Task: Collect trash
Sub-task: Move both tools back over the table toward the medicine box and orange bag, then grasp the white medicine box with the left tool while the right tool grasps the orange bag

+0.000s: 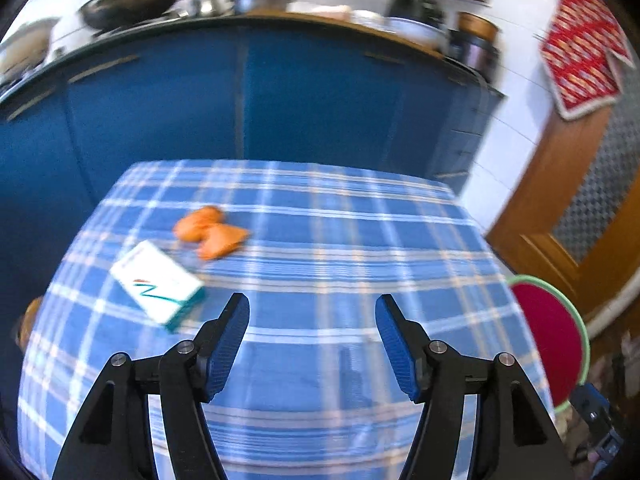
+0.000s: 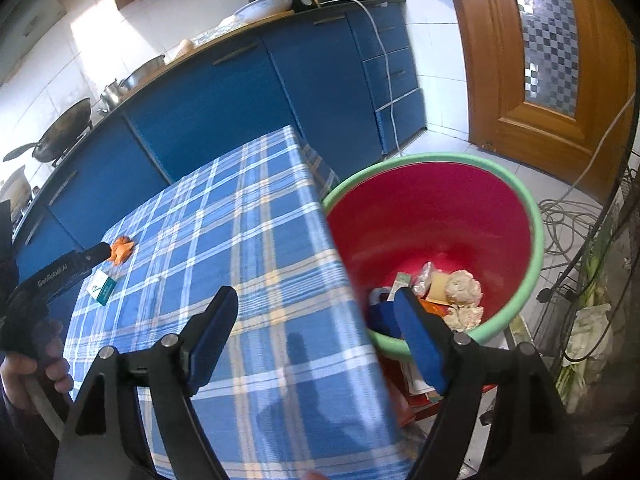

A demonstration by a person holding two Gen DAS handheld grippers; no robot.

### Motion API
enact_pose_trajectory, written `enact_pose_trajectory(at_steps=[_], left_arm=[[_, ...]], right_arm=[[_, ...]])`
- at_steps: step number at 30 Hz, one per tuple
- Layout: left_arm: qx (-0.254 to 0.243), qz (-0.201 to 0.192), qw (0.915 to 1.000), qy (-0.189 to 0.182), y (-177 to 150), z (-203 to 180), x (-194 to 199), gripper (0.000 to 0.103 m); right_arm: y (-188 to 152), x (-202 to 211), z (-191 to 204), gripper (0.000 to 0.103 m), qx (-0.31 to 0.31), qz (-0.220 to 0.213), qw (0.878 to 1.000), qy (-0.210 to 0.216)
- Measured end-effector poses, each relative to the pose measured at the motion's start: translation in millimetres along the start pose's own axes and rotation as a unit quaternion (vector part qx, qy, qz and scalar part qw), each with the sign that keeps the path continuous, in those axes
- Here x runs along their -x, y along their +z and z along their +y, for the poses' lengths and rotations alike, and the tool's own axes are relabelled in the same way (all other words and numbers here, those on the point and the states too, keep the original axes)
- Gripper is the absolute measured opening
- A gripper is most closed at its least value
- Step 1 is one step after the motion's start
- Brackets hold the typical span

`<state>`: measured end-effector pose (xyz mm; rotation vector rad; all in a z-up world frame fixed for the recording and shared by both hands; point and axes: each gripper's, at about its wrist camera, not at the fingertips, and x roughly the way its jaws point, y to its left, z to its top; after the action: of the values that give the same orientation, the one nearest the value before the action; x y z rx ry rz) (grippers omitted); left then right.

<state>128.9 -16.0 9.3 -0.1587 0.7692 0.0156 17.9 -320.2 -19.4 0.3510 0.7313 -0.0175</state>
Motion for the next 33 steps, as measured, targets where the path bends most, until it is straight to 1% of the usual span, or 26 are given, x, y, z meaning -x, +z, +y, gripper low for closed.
enact_pose_trajectory(at_steps=[2, 5, 10, 13, 16, 18, 21, 22, 26, 29, 33], left_arm=[[0.017, -0.001, 0.9997, 0.018, 2, 16, -3, 0.068], [0.045, -0.005, 0.9977, 0.051, 7, 42, -10, 0.072], [0.100, -0.008, 0.9909, 0.089, 18, 82, -28, 0.072], [0.129, -0.005, 0.9868, 0.097, 23, 99, -41, 0.072], [0.147, 0.003, 0.9843, 0.098, 24, 106, -52, 0.072], [0.153, 0.015, 0.9827, 0.103, 24, 109, -60, 0.072], [0.157, 0.022, 0.9819, 0.103, 23, 111, -68, 0.074], [0.149, 0.018, 0.9829, 0.107, 23, 108, -69, 0.074], [0.130, 0.024, 0.9848, 0.113, 26, 102, -76, 0.076], [0.118, 0.028, 0.9844, 0.127, 27, 98, -79, 0.076], [0.114, 0.031, 0.9831, 0.140, 23, 95, -74, 0.076]], right_arm=[[-1, -3, 6, 0.083, 0.003, 0.002, 1.000, -0.001], [-3, -8, 13, 0.084, 0.005, 0.008, 1.000, -0.002], [-6, -16, 24, 0.085, 0.015, 0.017, 1.000, -0.006], [-8, -20, 30, 0.086, 0.021, 0.023, 0.999, -0.008], [-10, -23, 34, 0.087, 0.025, 0.026, 0.999, -0.009], [-10, -25, 36, 0.087, 0.028, 0.028, 0.999, -0.011], [-10, -27, 38, 0.087, 0.031, 0.030, 0.999, -0.011], [-10, -28, 38, 0.087, 0.031, 0.031, 0.999, -0.011], [-11, -33, 40, 0.087, 0.030, 0.038, 0.999, -0.008], [-10, -35, 43, 0.087, 0.031, 0.041, 0.999, -0.004], [-8, -33, 52, 0.087, 0.042, 0.035, 0.999, 0.003]])
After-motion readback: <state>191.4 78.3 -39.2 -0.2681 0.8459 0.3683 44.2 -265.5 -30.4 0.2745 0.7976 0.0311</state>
